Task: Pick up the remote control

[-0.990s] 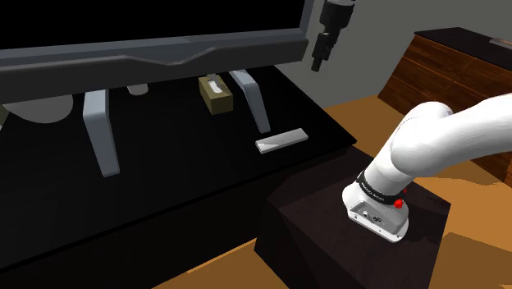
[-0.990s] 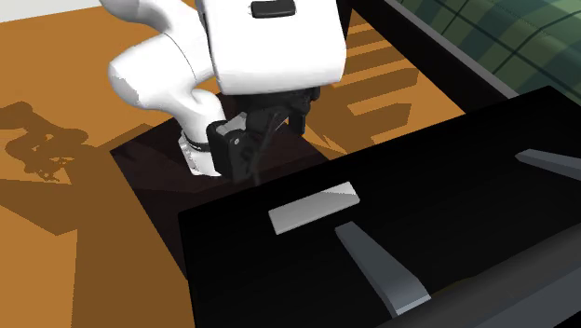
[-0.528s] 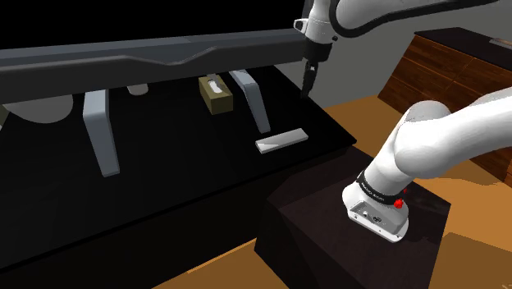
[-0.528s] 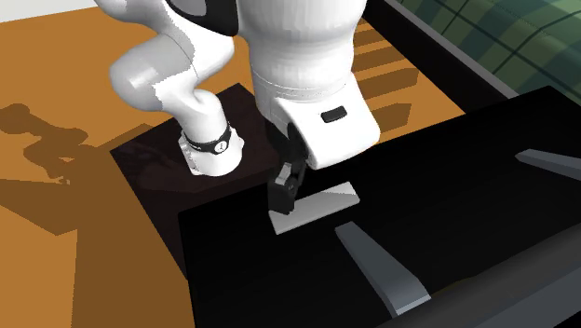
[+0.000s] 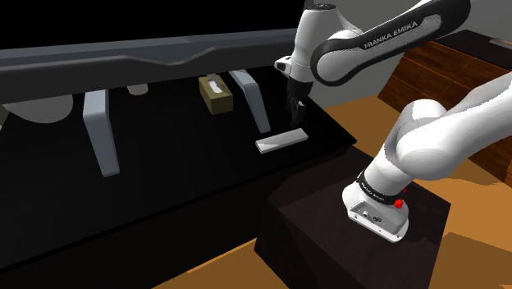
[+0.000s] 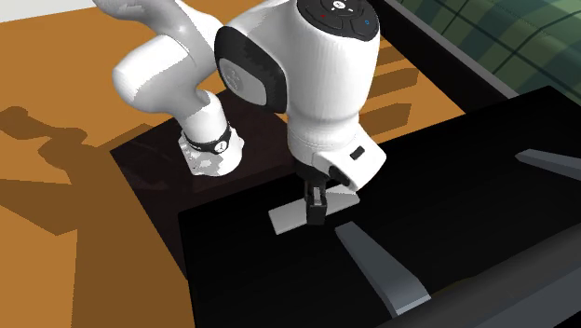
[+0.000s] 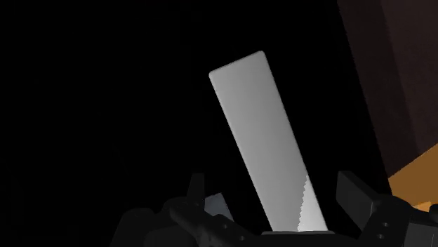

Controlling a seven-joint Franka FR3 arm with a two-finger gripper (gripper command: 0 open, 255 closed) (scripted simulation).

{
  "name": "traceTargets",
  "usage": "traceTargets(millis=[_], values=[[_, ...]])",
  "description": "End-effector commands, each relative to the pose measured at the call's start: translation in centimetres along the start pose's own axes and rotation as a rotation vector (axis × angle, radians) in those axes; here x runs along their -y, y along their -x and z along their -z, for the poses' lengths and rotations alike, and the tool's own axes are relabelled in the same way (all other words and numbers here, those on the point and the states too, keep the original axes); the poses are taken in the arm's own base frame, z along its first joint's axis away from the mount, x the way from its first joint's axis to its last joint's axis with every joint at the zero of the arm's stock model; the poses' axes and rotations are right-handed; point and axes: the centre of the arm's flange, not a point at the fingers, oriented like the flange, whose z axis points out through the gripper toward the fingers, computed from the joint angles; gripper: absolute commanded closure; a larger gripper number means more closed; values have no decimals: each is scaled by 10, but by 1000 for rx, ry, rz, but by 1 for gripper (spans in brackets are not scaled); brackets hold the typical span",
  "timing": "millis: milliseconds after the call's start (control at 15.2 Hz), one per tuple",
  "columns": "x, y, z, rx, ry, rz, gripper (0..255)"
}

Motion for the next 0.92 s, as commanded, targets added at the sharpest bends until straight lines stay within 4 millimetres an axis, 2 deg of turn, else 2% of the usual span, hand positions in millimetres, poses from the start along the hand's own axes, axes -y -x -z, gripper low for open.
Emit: traceTargets(millis=[0,132,660,792,858], values=[[8,-5,-26,-3,2,87,0],[16,-10,-50,-3,2,169,0],[18,-11,-93,-3,2,188,0],[18,-11,-96,-3,2,188,0],[18,-11,-96,-3,2,188,255]])
